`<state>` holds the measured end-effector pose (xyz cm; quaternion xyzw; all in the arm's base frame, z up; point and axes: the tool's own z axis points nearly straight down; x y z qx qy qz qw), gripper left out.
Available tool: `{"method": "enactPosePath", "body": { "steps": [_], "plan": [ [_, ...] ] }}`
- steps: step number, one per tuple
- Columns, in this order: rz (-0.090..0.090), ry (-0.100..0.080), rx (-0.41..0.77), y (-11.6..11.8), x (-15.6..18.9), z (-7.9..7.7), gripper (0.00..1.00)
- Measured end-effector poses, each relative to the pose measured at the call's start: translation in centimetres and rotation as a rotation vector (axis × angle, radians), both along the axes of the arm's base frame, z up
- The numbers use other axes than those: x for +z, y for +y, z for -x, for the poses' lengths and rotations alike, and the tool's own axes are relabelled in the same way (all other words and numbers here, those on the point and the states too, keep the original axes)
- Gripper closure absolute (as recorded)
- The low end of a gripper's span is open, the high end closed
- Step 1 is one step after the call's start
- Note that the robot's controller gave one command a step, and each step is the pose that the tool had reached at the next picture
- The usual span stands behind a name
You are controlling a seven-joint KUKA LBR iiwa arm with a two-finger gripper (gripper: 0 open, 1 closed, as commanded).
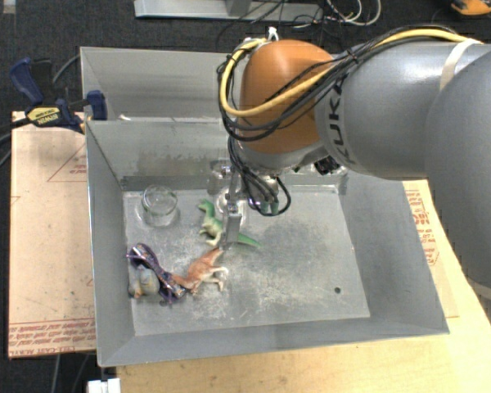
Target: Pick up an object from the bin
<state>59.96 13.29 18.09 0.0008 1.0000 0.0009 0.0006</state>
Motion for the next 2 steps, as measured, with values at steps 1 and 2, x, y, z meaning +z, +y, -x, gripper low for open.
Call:
{"method": "enactPosePath", "body": {
  "steps": [1,2],
  "plan": [
    [0.0,0.0,0.0,0.0,0.0,0.0,0.0],
    [-0.001,-0.003,0.102,-2.8,-6.0,4.0,0.0]
  ]
}}
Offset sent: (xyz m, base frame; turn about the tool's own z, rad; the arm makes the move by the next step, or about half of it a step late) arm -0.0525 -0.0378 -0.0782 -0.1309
